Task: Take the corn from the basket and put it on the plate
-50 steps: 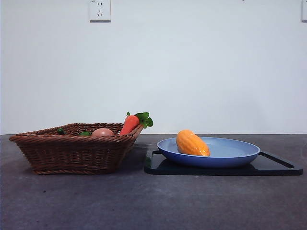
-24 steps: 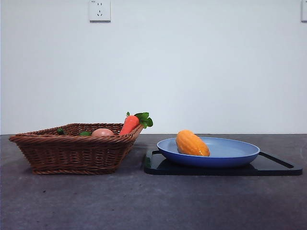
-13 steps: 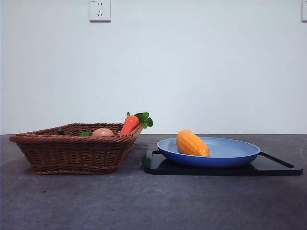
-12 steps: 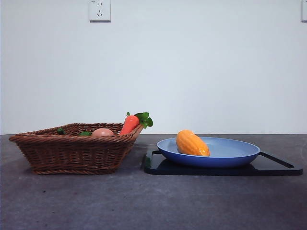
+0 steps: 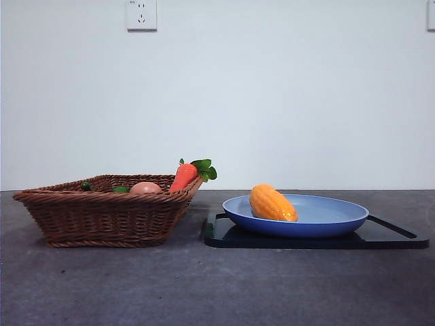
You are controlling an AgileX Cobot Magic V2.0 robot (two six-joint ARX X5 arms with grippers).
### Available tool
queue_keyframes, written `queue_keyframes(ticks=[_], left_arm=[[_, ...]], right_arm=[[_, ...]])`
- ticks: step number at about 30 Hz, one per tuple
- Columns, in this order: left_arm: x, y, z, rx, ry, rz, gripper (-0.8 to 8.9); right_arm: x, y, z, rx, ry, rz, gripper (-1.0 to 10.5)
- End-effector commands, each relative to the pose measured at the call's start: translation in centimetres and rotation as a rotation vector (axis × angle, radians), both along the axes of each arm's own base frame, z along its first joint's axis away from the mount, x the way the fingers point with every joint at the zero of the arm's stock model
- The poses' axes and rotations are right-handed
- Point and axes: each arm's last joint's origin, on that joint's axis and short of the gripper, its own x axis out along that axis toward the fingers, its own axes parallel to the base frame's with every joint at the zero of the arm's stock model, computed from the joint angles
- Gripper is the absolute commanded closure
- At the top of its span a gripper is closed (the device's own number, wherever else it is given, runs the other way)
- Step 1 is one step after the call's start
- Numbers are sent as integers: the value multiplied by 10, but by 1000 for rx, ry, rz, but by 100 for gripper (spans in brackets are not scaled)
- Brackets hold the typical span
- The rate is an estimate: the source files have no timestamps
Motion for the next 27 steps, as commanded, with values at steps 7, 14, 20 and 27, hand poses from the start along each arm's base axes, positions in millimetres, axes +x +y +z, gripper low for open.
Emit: queue_keyframes(ticks=[7,14,20,27], left_arm=[[1,0,-9,-10,34,3,806],[1,0,-9,-10,34,3,806],[1,0,-9,-10,34,3,806],[1,0,-9,-10,34,3,806]], right_arm=[[0,0,-8,23,70,-5,945],[0,0,-8,23,68,-5,945],[0,0,-8,23,68,-5,945],[0,0,-8,23,68,-5,945]])
